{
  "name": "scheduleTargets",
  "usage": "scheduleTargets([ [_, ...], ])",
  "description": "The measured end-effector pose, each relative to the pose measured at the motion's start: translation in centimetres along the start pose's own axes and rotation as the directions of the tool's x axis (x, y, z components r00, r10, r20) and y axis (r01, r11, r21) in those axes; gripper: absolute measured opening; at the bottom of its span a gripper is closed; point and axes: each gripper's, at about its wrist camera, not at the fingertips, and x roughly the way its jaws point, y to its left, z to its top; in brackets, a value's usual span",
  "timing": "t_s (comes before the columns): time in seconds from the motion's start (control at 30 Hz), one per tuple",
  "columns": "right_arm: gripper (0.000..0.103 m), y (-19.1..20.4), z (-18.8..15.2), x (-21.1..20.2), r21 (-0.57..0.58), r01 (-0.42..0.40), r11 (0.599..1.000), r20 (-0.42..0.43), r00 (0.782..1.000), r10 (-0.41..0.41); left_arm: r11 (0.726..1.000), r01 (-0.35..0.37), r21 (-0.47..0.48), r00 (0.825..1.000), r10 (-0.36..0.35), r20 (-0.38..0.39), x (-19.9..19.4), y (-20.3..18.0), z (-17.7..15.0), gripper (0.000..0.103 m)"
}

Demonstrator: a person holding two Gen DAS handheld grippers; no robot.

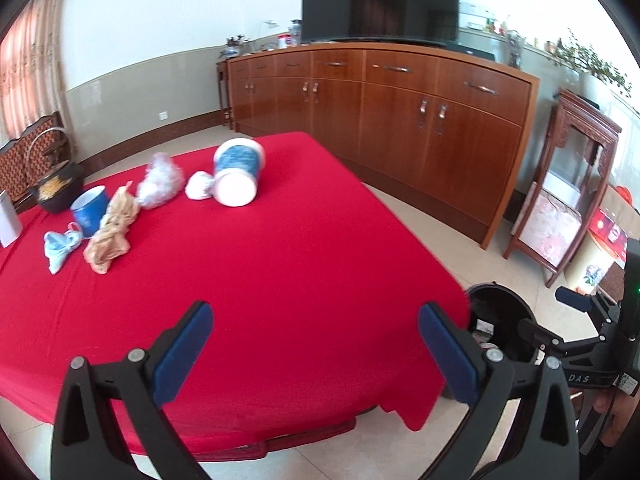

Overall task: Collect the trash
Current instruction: 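Return both tools from the bin to the table toward the remaining items, then grasp the beige cloth with the left tool while the right grasps the blue-white patterned cup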

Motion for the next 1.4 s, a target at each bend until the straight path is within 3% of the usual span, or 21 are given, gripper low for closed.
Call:
scheduleTargets([
  [0.17, 0.103, 4.2, 1.7, 0.6, -0.034, -0.047, 0.998, 0.011, 0.999, 0.047, 0.996, -0.065, -0.062, 0.998, 0.066, 0.021, -1.2, 4.4, 0.0, 0.103],
  [0.3, 0.103, 7.9, 3.3, -0.1, -0.053, -0.082, 0.995, 0.100, 0.991, 0.087, 0.988, -0.130, -0.087, 0.991, 0.133, 0.026, -2.0, 7.6, -0.4, 0.103],
  [0.57, 0.103, 14.6, 6.4, 0.8, -0.122, -0.155, 0.980, 0.085, 0.982, 0.166, 0.959, -0.239, -0.153, 0.969, 0.246, 0.029, -3.0, 14.6, -1.1, 0.103],
  [1.0, 0.103, 21.5, 12.1, 5.1, -0.189, -0.176, 0.966, 0.048, 0.981, 0.189, 0.943, -0.258, -0.213, 0.964, 0.267, 0.014, 0.3, 19.7, 1.2, 0.102],
  [1.4, 0.100, 25.1, 17.5, 12.6, -0.213, -0.174, 0.961, -0.001, 0.984, 0.178, 0.941, -0.263, -0.212, 0.965, 0.259, -0.043, 7.2, 22.0, 4.2, 0.097],
])
